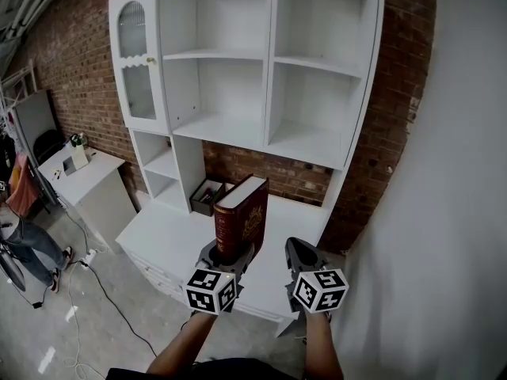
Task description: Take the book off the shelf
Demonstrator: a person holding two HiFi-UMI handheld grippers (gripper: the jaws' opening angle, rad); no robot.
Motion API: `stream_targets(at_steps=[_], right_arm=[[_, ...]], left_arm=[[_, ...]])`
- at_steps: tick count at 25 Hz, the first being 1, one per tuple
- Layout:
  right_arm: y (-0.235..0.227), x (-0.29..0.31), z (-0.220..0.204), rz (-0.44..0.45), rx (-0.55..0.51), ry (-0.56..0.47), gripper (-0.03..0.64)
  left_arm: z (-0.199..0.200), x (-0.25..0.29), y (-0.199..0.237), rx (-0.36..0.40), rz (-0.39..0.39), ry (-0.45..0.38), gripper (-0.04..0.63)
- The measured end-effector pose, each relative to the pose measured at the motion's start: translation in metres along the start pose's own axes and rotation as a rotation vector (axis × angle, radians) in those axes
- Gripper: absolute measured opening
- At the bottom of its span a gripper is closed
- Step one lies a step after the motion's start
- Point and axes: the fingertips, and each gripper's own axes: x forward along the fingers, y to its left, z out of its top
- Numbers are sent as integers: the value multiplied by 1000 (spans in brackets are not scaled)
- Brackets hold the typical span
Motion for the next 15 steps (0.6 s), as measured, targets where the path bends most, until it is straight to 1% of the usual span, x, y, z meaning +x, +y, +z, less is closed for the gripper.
stream_targets(at_steps=[4,10,15], right_arm=[[3,0,0,-8,-1,6,20],[23,3,3,-20,-19,-8,20],[39,7,4,-34,-20,-21,20]], left_arm=[[0,-6,6,-9,0,1,242],[0,-18,18,-31,-7,-7,242],[2,-30,25,-25,-25,-12,242]])
